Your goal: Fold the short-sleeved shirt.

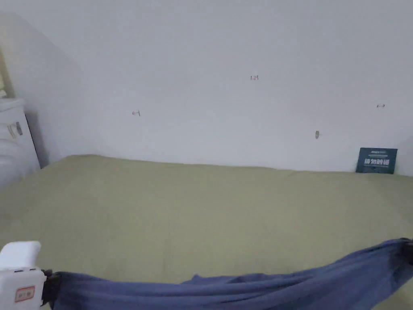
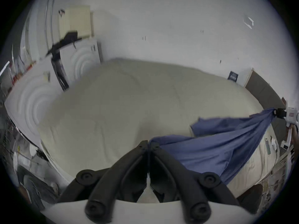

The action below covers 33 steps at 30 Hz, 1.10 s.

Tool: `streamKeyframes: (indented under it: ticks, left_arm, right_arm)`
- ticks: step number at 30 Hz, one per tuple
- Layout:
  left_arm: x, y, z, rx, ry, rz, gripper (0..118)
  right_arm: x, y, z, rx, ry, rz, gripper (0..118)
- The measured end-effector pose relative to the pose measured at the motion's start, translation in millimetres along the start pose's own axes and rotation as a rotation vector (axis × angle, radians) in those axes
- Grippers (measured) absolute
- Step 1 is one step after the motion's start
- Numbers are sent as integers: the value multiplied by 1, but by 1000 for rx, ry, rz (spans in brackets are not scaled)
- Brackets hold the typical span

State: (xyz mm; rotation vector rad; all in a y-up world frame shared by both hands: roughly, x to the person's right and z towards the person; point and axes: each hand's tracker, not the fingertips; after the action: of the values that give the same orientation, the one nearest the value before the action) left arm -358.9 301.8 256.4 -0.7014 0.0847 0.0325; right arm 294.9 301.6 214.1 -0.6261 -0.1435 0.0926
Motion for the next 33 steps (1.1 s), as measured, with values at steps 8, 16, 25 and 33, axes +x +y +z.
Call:
streamKeyframes:
  ticks: [8, 16, 25, 33]
  left_arm:
    - [32, 93, 38, 197, 121, -109, 2]
    - [79, 181, 24, 317, 229, -143, 2]
    - [111, 251, -34, 310, 220, -97, 2]
    - [125, 244, -108, 290, 248, -103, 2]
  right_arm:
    - [32, 51, 75, 121, -86, -55, 2]
    - [44, 128, 89, 207, -174, -54, 2]
    - [50, 191, 32, 237, -226, -87, 2]
    - [45, 179, -39, 227, -259, -131, 2]
